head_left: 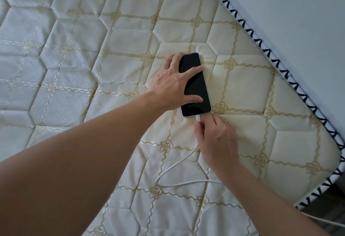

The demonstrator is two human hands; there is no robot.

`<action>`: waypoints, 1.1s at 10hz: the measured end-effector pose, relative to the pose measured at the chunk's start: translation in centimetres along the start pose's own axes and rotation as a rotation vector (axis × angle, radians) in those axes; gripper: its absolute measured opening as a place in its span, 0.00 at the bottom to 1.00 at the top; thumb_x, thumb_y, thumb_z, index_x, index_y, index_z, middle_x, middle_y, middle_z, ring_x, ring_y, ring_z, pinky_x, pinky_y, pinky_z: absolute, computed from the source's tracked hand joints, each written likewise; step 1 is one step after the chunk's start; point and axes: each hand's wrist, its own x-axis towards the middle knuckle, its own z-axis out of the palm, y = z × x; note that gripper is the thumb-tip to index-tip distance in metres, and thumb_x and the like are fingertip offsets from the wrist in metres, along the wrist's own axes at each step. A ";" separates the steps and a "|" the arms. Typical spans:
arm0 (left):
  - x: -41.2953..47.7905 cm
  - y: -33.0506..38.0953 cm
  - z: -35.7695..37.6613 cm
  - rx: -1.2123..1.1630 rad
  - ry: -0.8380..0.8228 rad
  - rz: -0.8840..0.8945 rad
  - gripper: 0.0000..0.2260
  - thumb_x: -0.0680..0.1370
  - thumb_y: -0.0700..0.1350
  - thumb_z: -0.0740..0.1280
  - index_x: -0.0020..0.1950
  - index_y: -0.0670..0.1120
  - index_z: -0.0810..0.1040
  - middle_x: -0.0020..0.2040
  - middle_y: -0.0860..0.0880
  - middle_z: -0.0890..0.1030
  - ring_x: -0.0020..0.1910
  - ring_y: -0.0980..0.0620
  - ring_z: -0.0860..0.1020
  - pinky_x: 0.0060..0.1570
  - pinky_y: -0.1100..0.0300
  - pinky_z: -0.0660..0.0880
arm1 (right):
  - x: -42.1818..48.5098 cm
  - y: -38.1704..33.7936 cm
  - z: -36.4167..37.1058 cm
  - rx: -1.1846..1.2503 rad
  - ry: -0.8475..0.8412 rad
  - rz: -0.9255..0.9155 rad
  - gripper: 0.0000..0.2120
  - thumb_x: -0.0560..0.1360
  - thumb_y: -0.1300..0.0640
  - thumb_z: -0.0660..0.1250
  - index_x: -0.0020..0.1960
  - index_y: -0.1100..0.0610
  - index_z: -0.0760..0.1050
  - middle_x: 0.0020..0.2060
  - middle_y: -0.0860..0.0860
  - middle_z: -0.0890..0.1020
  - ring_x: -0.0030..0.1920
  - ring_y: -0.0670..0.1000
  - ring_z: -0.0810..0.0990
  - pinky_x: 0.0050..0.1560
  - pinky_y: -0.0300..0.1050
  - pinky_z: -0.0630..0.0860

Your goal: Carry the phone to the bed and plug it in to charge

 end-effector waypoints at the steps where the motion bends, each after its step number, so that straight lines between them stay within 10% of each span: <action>1: 0.1 -0.1 0.0 -0.017 0.005 0.011 0.39 0.67 0.72 0.68 0.76 0.65 0.60 0.78 0.44 0.55 0.77 0.41 0.53 0.71 0.43 0.66 | 0.3 -0.2 0.0 -0.006 -0.015 0.017 0.07 0.76 0.56 0.66 0.43 0.58 0.75 0.35 0.54 0.80 0.37 0.58 0.79 0.43 0.53 0.75; 6: 0.6 -0.5 0.1 -0.087 0.015 0.070 0.57 0.66 0.70 0.72 0.80 0.56 0.38 0.83 0.49 0.46 0.81 0.50 0.43 0.79 0.50 0.49 | 0.4 -1.9 -0.3 -0.042 -0.046 0.119 0.07 0.74 0.56 0.66 0.39 0.58 0.75 0.33 0.55 0.80 0.38 0.58 0.79 0.42 0.54 0.76; 11: -7.5 -2.4 0.0 0.001 0.204 -0.197 0.33 0.77 0.63 0.63 0.79 0.52 0.61 0.79 0.50 0.64 0.78 0.47 0.60 0.75 0.48 0.59 | 1.2 1.4 -3.4 -0.144 -0.026 0.072 0.10 0.72 0.48 0.61 0.42 0.53 0.76 0.41 0.53 0.79 0.46 0.58 0.76 0.46 0.52 0.72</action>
